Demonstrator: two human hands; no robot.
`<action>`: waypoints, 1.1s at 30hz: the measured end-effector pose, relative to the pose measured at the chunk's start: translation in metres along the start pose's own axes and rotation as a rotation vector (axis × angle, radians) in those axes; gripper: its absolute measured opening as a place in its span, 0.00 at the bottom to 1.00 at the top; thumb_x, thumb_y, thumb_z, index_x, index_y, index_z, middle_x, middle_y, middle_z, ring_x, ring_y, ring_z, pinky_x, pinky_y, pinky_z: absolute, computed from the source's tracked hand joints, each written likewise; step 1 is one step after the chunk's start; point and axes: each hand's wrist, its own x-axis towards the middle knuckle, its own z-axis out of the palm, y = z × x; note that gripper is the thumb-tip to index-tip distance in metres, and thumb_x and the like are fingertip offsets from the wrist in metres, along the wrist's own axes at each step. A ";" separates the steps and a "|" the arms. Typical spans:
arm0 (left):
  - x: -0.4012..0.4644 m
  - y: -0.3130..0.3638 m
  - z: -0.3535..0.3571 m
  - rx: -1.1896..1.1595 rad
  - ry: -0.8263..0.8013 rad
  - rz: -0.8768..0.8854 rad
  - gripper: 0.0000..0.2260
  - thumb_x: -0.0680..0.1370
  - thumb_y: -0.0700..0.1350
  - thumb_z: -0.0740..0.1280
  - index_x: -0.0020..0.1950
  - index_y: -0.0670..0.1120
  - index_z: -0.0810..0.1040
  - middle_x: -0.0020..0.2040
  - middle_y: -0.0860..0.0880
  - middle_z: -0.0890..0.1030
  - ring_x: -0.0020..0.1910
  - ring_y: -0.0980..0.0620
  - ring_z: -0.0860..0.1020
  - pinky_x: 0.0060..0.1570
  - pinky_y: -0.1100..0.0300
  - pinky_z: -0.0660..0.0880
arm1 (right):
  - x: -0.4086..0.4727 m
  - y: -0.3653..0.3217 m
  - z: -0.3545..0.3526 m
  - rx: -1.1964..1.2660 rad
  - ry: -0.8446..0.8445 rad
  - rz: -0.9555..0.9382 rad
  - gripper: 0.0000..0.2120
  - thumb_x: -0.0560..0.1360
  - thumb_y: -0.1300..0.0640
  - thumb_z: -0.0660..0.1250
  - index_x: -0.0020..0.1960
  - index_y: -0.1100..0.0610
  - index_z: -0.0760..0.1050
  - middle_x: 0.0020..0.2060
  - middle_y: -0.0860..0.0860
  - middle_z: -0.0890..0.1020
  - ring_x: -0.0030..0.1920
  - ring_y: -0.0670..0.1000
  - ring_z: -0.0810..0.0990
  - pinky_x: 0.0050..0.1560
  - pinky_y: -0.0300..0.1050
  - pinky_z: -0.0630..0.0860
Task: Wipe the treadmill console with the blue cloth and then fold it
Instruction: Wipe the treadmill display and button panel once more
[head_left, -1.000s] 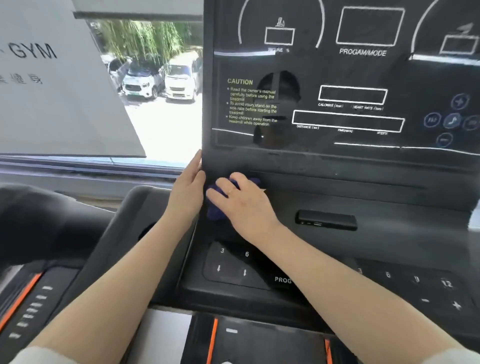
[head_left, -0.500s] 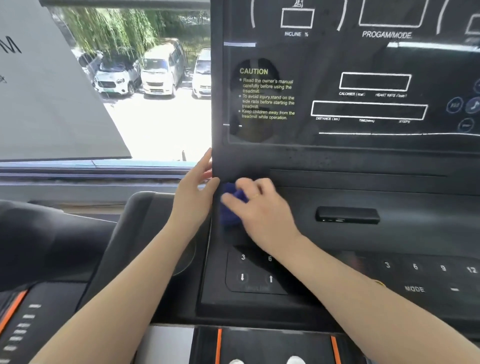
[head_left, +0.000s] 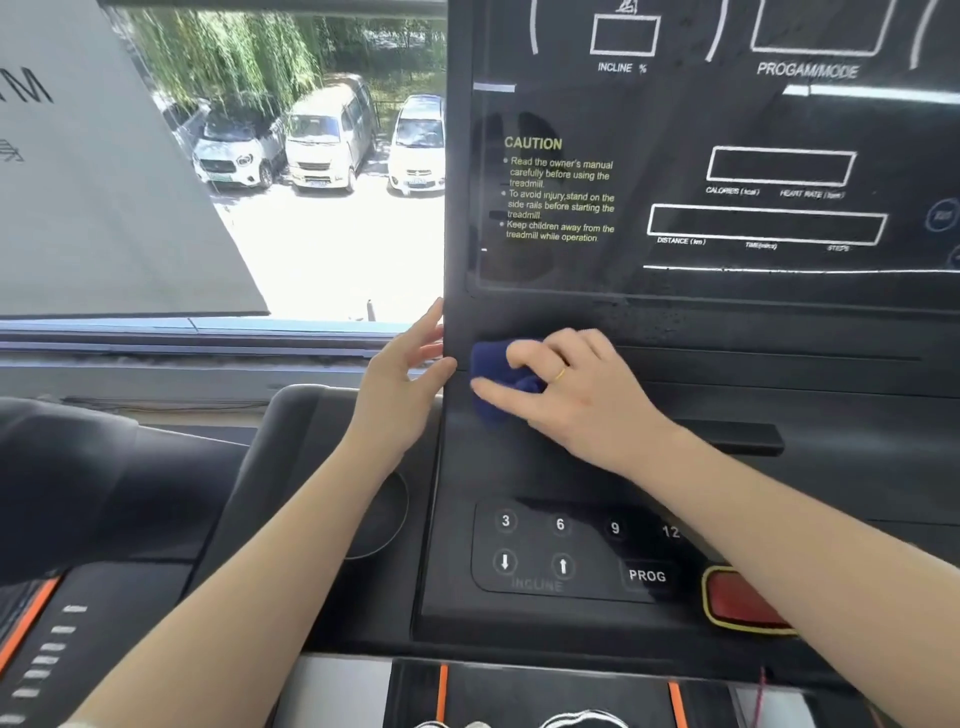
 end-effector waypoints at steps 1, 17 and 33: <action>0.000 0.000 0.000 0.001 -0.001 -0.002 0.27 0.77 0.36 0.62 0.70 0.61 0.67 0.59 0.56 0.78 0.57 0.63 0.75 0.51 0.73 0.71 | 0.000 -0.003 0.000 -0.015 0.024 0.053 0.25 0.68 0.69 0.62 0.60 0.48 0.77 0.53 0.51 0.68 0.42 0.55 0.68 0.44 0.49 0.66; -0.001 0.009 -0.001 -0.144 -0.027 -0.085 0.17 0.83 0.45 0.54 0.71 0.55 0.67 0.62 0.54 0.78 0.59 0.55 0.76 0.60 0.57 0.73 | 0.015 -0.023 0.002 -0.050 -0.082 -0.016 0.21 0.71 0.66 0.55 0.57 0.48 0.76 0.59 0.54 0.65 0.49 0.57 0.66 0.40 0.50 0.64; 0.004 0.025 0.020 -0.048 0.188 0.033 0.22 0.80 0.42 0.58 0.73 0.56 0.60 0.66 0.55 0.72 0.62 0.55 0.73 0.66 0.52 0.67 | -0.007 0.031 -0.026 -0.011 0.141 0.303 0.18 0.65 0.67 0.59 0.49 0.53 0.78 0.52 0.51 0.68 0.44 0.56 0.66 0.35 0.49 0.69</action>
